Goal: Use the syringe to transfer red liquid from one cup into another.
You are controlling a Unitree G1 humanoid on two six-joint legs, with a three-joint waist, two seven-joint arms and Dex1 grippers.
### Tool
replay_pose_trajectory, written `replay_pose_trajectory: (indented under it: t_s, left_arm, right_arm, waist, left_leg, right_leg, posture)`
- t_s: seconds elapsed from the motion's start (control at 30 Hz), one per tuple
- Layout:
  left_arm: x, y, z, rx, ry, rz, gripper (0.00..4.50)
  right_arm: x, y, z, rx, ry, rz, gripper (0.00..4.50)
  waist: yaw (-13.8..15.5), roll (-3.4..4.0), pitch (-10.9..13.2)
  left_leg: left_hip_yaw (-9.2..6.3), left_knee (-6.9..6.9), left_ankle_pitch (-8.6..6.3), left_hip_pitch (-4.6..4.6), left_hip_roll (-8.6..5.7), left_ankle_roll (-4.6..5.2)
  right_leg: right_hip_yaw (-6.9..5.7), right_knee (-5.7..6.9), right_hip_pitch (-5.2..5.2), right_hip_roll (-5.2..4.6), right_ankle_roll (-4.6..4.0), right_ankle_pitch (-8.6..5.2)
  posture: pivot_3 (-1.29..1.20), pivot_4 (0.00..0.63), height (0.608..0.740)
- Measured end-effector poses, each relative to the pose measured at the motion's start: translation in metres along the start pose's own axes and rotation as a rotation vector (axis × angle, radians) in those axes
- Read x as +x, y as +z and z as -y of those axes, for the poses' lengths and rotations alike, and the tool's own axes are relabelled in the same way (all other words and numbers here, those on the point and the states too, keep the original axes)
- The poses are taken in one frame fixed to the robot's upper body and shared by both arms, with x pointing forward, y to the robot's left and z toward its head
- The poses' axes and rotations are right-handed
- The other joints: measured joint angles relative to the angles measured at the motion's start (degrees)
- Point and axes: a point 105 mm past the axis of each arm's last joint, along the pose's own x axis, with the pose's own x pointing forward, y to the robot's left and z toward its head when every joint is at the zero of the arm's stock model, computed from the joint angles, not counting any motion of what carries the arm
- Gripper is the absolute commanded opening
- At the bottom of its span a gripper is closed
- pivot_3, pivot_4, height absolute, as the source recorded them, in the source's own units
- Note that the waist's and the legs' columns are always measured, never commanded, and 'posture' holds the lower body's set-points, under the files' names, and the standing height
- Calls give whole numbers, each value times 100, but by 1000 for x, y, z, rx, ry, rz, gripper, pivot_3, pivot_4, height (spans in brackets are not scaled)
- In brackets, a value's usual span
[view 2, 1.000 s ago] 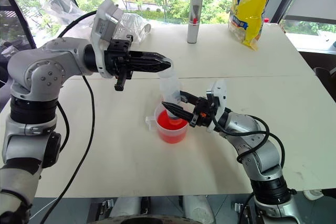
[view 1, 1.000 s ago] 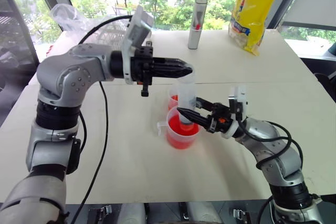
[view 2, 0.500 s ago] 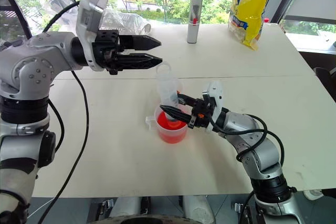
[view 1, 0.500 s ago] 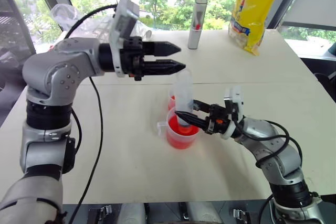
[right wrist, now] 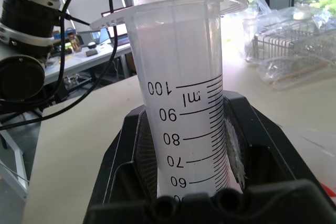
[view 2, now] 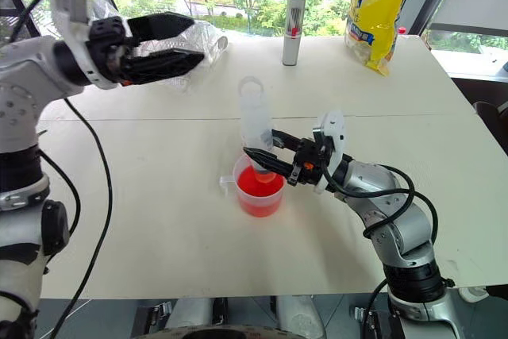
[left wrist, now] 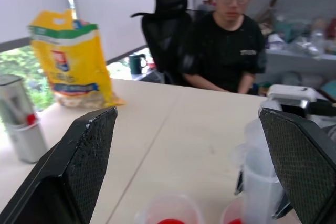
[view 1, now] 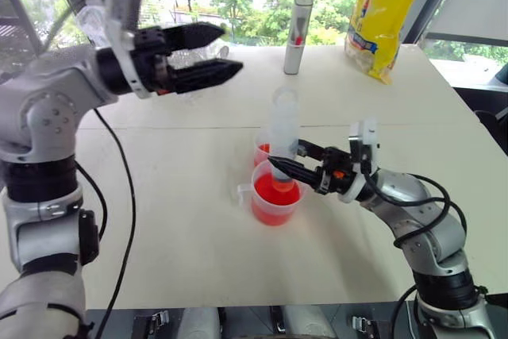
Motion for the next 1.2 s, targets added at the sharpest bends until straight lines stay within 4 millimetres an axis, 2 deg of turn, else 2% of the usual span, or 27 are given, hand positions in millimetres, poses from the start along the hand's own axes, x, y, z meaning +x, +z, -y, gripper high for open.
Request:
replay_pose_trajectory:
  t_s: [0.07,0.17,0.23,0.33,0.47,0.6,0.7,0.8,0.9,0.97,1.2]
  left_arm:
    - [-10,-9,-6,5,49,-38,4425]
    - [-21,-34,-11,29,94,-132,4425]
    - [-20,-55,-7,17,80,-190,4425]
    - [-20,-72,-7,32,83,-236,4425]
    - [-14,-77,-3,48,70,-225,4425]
    - [-6,-75,-1,47,58,-194,4425]
    - [4,-63,0,70,45,-151,4425]
    - [19,-38,0,103,13,-68,4425]
    - [36,-13,-2,128,-17,14,4425]
    - [43,-5,-3,133,-33,45,4425]
    - [78,1,-6,94,-117,89,4425]
  right_arm:
    - [2,11,6,-6,-10,19,1380]
    - [11,48,20,-67,-15,100,1380]
    - [17,72,35,-108,-38,146,1380]
    - [24,78,53,-77,-57,164,1380]
    - [31,68,79,-42,-93,155,1380]
    - [41,44,87,-20,-86,125,1380]
    - [45,20,86,-7,-69,92,1380]
    - [44,1,85,2,-65,58,1380]
    - [46,-3,82,-6,-52,56,1380]
    - [47,-3,81,-14,-48,61,1380]
    - [46,-6,80,-27,-50,58,1380]
  waist:
    - [3,0,1]
    - [-3,3,2]
    - [17,-1,0]
    - [34,-9,-2]
    - [28,-9,-2]
    - [11,-7,-1]
    - [6,-7,-1]
    - [19,-7,-1]
    - [17,-7,-1]
    - [7,-6,-1]
    - [1,-2,1]
  left_leg:
    - [-2,2,0,-1,2,-1]
    - [8,1,1,6,1,-1]
    - [6,0,1,8,0,-1]
    - [6,0,0,-2,-1,-1]
    - [6,0,0,-12,-3,0]
    - [4,-1,0,-15,-1,0]
    - [4,0,0,-16,-1,0]
    - [3,3,1,-21,-2,-1]
    - [4,5,1,-18,-4,-1]
    - [4,4,1,-15,-3,-1]
    - [6,2,1,-11,-4,-1]
  right_leg:
    - [0,1,0,-2,0,0]
    - [0,9,-2,-7,-1,0]
    - [-1,8,2,-8,-2,-1]
    - [1,5,-4,-12,-4,-1]
    - [2,2,-11,-13,-3,-1]
    - [1,3,-15,-11,-3,-1]
    - [1,4,-15,-10,-2,0]
    - [-2,4,-15,-11,-1,0]
    - [-5,7,-14,-12,0,0]
    - [-6,7,-14,-11,0,1]
    - [-4,9,-14,-4,-1,0]
  posture:
    - [0,150,740]
    - [0,150,740]
    - [0,150,740]
    - [0,150,740]
    - [0,150,740]
    - [0,150,740]
    - [0,150,740]
    - [0,150,740]
    - [0,150,740]
    - [0,150,740]
    - [0,150,740]
